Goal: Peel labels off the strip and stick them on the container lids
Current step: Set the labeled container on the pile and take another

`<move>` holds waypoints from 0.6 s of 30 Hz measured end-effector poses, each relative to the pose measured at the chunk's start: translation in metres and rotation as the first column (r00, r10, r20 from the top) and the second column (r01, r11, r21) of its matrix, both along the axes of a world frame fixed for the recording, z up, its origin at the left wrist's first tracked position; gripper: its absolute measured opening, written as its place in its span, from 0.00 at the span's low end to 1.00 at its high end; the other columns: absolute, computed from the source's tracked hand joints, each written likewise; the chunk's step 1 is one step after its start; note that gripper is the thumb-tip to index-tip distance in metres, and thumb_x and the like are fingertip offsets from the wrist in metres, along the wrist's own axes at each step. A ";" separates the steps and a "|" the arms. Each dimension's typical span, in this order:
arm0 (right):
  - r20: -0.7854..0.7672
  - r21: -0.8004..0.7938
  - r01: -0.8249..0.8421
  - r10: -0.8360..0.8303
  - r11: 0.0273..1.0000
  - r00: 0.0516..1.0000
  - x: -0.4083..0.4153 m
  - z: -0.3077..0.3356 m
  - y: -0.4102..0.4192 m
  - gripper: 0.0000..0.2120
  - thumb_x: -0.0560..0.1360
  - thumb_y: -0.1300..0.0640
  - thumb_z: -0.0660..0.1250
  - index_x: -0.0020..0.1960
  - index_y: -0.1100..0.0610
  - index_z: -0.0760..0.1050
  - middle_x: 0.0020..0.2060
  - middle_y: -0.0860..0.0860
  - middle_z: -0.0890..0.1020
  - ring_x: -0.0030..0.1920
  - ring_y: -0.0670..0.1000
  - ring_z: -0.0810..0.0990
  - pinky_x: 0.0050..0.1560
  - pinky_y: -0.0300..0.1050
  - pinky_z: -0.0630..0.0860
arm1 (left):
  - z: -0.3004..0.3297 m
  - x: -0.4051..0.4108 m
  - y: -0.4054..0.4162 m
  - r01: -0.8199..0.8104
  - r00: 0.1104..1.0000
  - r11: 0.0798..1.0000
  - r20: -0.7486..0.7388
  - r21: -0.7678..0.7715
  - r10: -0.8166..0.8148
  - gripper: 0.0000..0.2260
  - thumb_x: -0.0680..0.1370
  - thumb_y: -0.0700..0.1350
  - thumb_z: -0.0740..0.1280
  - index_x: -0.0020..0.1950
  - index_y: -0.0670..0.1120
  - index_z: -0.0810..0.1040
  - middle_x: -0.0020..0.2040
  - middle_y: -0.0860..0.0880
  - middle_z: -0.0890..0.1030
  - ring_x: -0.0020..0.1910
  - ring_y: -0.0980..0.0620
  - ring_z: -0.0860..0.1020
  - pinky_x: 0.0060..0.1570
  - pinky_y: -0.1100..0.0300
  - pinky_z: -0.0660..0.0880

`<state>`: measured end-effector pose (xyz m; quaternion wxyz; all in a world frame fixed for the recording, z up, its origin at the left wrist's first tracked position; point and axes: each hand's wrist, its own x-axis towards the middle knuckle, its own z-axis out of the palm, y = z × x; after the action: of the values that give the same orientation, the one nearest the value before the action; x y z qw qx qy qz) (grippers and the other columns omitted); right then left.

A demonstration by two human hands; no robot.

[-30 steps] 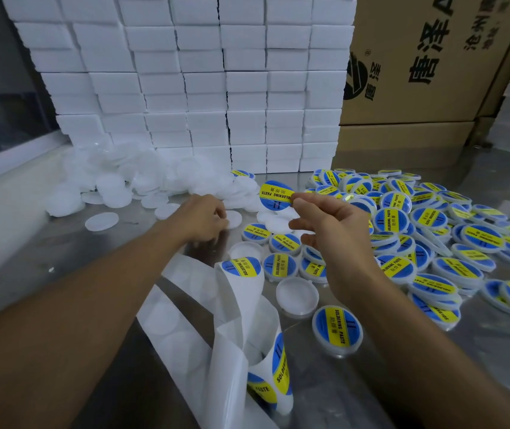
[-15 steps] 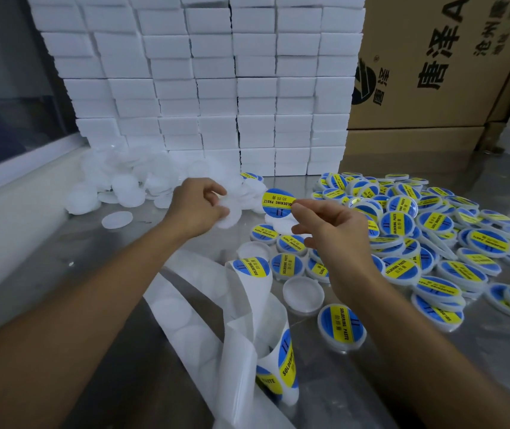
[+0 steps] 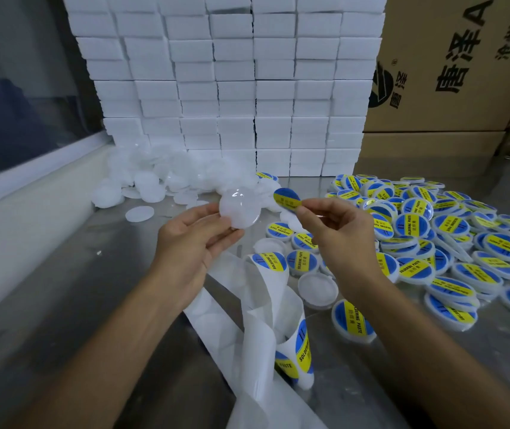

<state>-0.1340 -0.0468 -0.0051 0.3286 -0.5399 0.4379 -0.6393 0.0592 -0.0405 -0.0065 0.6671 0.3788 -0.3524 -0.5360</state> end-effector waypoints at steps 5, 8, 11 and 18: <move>0.004 0.017 0.023 -0.023 1.000 1.000 -0.005 0.002 0.000 0.04 0.74 0.60 0.72 0.44 0.51 0.82 0.36 0.45 0.85 0.35 0.40 0.82 0.34 0.30 0.75 | -0.016 0.005 0.001 0.036 0.995 0.996 -0.098 0.076 -0.029 0.07 0.75 0.31 0.67 0.52 0.36 0.79 0.45 0.40 0.86 0.44 0.46 0.85 0.40 0.58 0.81; 0.084 0.061 -0.052 0.047 0.997 0.995 -0.005 0.006 0.002 0.05 0.74 0.61 0.72 0.44 0.52 0.82 0.34 0.46 0.85 0.34 0.42 0.82 0.34 0.33 0.76 | -0.018 0.007 0.000 0.019 0.994 0.996 -0.104 0.082 -0.010 0.08 0.73 0.31 0.69 0.51 0.35 0.80 0.45 0.40 0.85 0.44 0.45 0.85 0.40 0.58 0.81; 0.240 0.142 -0.218 0.180 0.966 0.954 -0.001 0.007 0.003 0.04 0.73 0.61 0.72 0.45 0.54 0.83 0.34 0.48 0.85 0.32 0.44 0.81 0.36 0.37 0.78 | -0.017 0.004 0.000 0.034 0.995 0.996 -0.096 0.078 -0.027 0.13 0.66 0.34 0.72 0.51 0.36 0.81 0.45 0.40 0.85 0.44 0.45 0.85 0.39 0.58 0.81; 0.054 0.083 -0.210 0.206 0.974 0.977 0.007 0.002 0.008 0.05 0.72 0.63 0.73 0.44 0.55 0.83 0.34 0.49 0.85 0.30 0.45 0.79 0.34 0.37 0.77 | -0.014 0.001 0.004 0.055 0.995 0.997 -0.082 0.061 -0.050 0.16 0.63 0.36 0.73 0.50 0.36 0.81 0.45 0.39 0.85 0.44 0.45 0.85 0.40 0.59 0.81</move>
<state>-0.1265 -0.0386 -0.0028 0.4273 -0.5531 0.3992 -0.5934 0.0606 -0.0363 -0.0203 0.6541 0.3684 -0.3181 -0.5790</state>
